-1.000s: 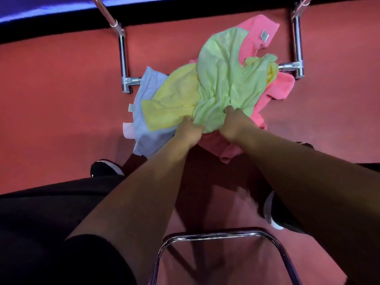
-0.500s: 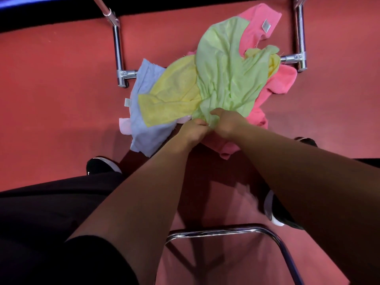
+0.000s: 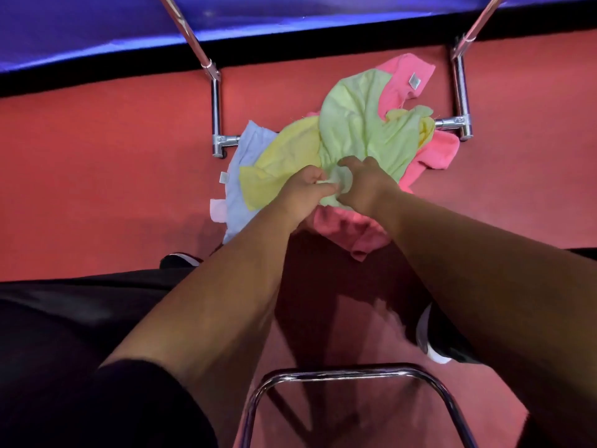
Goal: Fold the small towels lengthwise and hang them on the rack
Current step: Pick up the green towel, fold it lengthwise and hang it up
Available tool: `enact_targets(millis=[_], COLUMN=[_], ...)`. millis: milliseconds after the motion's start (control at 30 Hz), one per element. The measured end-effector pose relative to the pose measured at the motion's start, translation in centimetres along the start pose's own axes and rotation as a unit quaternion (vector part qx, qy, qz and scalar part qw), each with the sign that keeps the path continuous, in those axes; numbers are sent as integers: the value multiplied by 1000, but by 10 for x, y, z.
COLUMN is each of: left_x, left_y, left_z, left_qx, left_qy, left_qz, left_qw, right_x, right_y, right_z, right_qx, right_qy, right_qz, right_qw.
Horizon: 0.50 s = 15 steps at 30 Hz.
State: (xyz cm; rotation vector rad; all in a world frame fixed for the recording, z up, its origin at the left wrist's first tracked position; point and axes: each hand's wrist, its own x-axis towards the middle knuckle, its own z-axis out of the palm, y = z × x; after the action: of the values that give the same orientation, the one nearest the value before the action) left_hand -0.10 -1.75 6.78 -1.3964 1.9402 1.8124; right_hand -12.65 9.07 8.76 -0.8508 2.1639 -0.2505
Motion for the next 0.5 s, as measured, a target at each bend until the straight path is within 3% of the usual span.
enact_targets(millis=[133, 367, 500], left_x=[-31, -91, -136], left_y=[33, 70, 111], left_z=[-11, -43, -69], left_qx=[-122, -69, -79], left_qy=[-15, 42, 69], left_qz=[-13, 100, 180], left_qw=[992, 992, 978], right_x=[-9, -60, -96], right_y=[-7, -27, -58], right_z=[-25, -71, -100], right_qx=[-49, -69, -47], right_qy=[-18, 91, 162], right_qz=[-77, -96, -155], right_qw=[996, 989, 973])
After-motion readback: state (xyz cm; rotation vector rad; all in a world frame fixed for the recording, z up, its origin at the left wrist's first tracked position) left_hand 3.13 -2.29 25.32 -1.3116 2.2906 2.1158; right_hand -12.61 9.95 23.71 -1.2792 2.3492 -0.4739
